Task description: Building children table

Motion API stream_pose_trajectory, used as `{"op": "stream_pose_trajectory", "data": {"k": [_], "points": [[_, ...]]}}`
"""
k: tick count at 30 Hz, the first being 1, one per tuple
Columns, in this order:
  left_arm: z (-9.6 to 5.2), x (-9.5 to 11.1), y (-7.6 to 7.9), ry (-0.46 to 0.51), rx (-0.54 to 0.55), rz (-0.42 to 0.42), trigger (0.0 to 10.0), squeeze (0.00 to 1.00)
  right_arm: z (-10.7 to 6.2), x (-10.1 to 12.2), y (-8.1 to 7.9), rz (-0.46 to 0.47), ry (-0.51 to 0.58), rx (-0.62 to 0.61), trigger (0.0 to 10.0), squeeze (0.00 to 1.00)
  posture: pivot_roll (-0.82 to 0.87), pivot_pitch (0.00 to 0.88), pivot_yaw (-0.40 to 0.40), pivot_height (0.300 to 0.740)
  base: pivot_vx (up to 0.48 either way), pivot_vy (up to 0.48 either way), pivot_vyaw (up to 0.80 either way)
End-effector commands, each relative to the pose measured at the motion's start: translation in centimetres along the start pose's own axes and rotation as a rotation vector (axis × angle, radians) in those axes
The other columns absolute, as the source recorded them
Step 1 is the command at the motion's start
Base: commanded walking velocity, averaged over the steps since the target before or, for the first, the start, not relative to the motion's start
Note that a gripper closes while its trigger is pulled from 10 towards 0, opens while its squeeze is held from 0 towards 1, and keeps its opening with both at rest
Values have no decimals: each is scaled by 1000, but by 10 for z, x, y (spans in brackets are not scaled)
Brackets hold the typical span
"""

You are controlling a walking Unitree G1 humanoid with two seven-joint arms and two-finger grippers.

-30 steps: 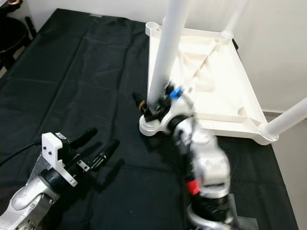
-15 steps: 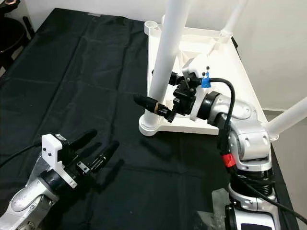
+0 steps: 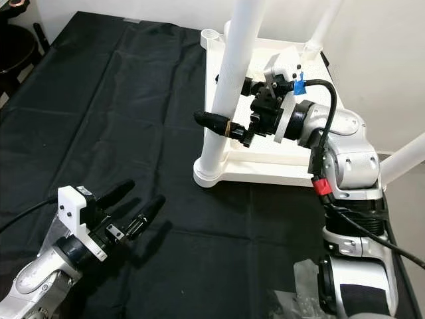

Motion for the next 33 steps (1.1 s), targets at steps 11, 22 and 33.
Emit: {"op": "stream_pose_trajectory", "data": {"k": [11, 22, 33], "points": [[-1, -1, 3, -12, -6, 1, 10000, 0, -2, 8, 2, -29, 12, 67, 0, 0, 19, 247, -93, 740, 0, 0, 0], [0, -1, 3, -12, -7, -1, 10000, 0, 0, 6, 3, -24, 15, 64, 0, 0, 18, 248, -91, 740, 0, 0, 0], [0, -1, 3, -11, -6, 0, 10000, 0, 13, -28, -5, 90, 12, -56, 0, 0, 14, 247, -85, 740, 0, 0, 0]]}}
Point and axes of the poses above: a point about 5 cm out from each wrist's last joint towards the gripper, its own z axis pointing out of the wrist towards the gripper, its own x axis along the axis of the wrist's last joint, y = z × x, the point moved 3 cm from there along z, pointing out of the wrist towards the gripper, and after that the axes turned 13 degrees about z, right-handed, at the moved point
